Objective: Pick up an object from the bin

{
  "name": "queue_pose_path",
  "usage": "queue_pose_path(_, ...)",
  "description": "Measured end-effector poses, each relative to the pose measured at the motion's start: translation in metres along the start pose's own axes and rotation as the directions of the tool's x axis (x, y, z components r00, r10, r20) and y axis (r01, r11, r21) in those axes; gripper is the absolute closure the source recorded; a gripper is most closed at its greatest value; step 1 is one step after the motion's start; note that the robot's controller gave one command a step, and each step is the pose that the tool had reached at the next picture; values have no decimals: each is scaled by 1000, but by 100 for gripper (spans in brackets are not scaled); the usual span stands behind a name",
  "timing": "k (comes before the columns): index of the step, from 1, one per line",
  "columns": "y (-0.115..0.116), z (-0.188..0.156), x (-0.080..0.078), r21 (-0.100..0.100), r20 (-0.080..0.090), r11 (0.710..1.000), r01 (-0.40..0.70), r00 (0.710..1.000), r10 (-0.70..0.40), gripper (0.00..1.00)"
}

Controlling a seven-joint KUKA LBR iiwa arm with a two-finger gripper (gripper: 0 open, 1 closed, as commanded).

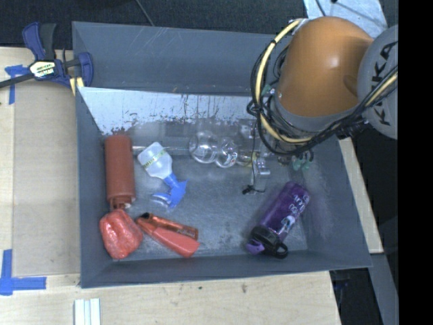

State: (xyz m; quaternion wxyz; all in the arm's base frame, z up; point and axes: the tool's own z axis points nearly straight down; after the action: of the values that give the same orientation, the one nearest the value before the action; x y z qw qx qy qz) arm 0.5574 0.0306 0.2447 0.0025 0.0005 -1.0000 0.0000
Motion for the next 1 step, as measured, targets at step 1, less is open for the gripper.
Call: queue_pose_path(1,0,-5,-1,0,9,1000,-1,1000,1,0)
